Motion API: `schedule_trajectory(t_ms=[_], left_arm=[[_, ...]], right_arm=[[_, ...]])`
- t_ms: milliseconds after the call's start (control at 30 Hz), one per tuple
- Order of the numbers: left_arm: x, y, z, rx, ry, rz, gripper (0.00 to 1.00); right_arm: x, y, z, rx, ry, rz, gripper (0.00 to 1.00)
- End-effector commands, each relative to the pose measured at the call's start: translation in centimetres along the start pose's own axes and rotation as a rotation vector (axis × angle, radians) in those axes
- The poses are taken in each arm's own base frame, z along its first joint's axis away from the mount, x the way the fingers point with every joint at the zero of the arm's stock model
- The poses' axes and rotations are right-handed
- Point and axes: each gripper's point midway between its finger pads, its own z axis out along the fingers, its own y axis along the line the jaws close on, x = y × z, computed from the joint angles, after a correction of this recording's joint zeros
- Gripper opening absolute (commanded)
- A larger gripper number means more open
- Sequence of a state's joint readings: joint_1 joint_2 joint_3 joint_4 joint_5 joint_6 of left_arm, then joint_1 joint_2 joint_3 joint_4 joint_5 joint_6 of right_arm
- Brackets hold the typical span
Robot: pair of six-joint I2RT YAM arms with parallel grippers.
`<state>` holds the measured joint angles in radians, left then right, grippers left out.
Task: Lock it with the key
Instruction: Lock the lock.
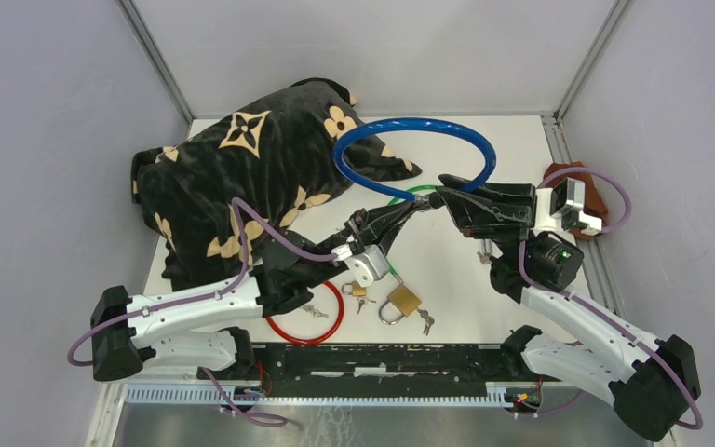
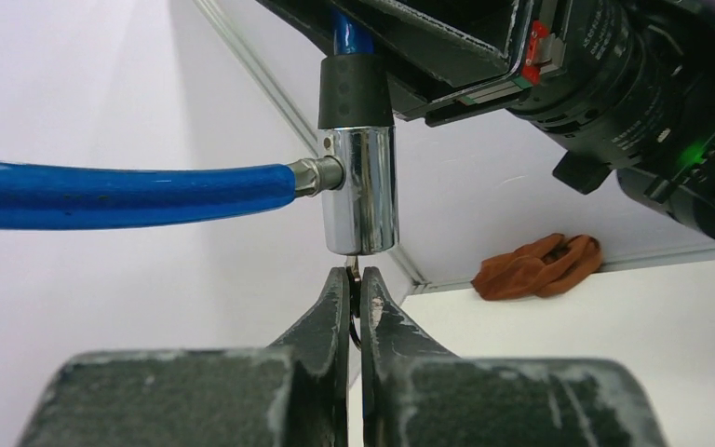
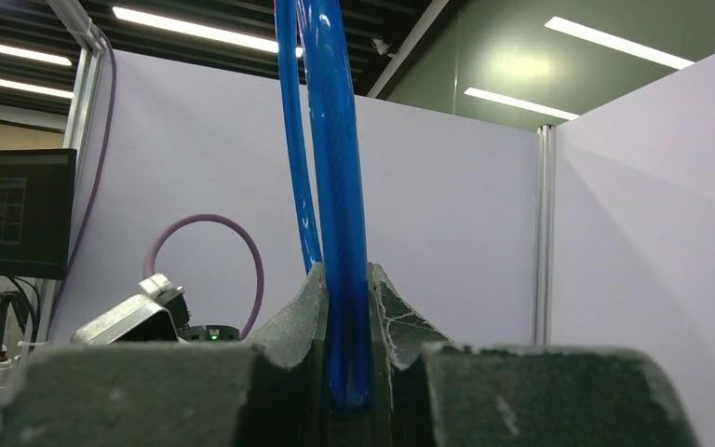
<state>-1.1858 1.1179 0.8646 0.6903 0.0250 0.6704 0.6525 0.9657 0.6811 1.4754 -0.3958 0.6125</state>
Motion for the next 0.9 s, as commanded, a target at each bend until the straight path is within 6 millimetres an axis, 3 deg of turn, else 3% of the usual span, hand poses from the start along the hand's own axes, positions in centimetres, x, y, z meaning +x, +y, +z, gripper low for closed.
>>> schedule_trajectory(t_ms=[0, 233, 500, 733, 867], left_arm=[[0.4, 1.6, -0.2, -0.088, 0.023, 0.141, 0.02], [0.1, 0.1, -0.5, -0.016, 0.001, 0.141, 0.02], [-0.1, 0.7, -0.5, -0.041, -0.004, 0.194, 0.02], [-0.6, -1.5, -1.0, 0.065, 0.012, -0.066, 0.02], [-2.0, -3.3, -1.6, 0.186, 0.005, -0.208, 0.02]], right_arm=[[-2.6, 0.6, 0.4, -0.002, -0.093, -0.006, 0.0], [-2.7, 0.5, 0.4, 0.005, -0.093, -0.018, 0.0], [-2.6, 0.3, 0.3, 0.014, -0.091, -0.016, 0.0], [-2.2, 1.6, 1.0, -0.07, -0.036, -0.051, 0.0], [-2.2, 3.1, 1.3, -0.153, -0.008, -0.081, 0.0]])
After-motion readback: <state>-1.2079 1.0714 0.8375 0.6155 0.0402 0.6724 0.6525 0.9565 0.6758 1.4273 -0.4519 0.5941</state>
